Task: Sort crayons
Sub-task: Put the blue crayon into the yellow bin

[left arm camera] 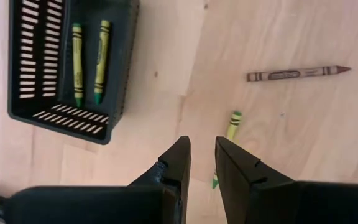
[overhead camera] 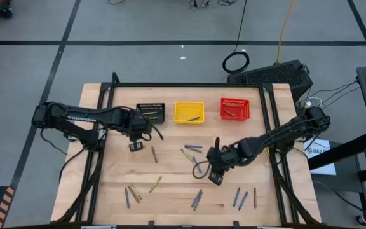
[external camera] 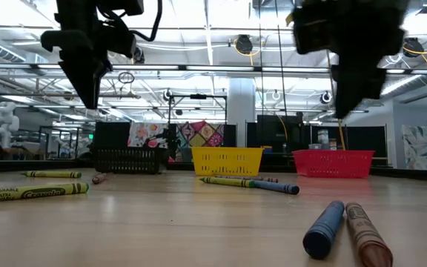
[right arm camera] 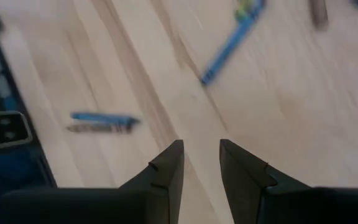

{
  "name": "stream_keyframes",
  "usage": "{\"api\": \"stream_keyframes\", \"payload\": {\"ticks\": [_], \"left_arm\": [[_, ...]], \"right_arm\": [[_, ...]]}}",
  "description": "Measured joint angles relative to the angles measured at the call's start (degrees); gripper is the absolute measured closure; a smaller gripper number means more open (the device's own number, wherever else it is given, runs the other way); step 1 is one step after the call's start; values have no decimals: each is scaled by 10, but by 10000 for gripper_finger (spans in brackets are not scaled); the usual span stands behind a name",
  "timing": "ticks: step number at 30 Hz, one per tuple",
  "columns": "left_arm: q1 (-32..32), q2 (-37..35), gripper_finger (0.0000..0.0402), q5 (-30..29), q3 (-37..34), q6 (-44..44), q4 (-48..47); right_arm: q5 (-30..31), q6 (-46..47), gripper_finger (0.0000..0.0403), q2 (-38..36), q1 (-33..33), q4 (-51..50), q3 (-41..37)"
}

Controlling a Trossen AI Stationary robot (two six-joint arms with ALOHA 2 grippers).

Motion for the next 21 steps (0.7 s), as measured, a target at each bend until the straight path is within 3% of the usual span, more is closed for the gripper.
{"api": "stream_keyframes", "payload": {"ticks": [16, 21], "left_arm": [[-22, 0, 333, -6, 0, -2, 0], [-22, 0, 333, -6, 0, -3, 0]], "right_arm": [[45, 129, 312, 0, 99, -118, 0], [45, 256, 312, 0, 122, -164, 0]]}}
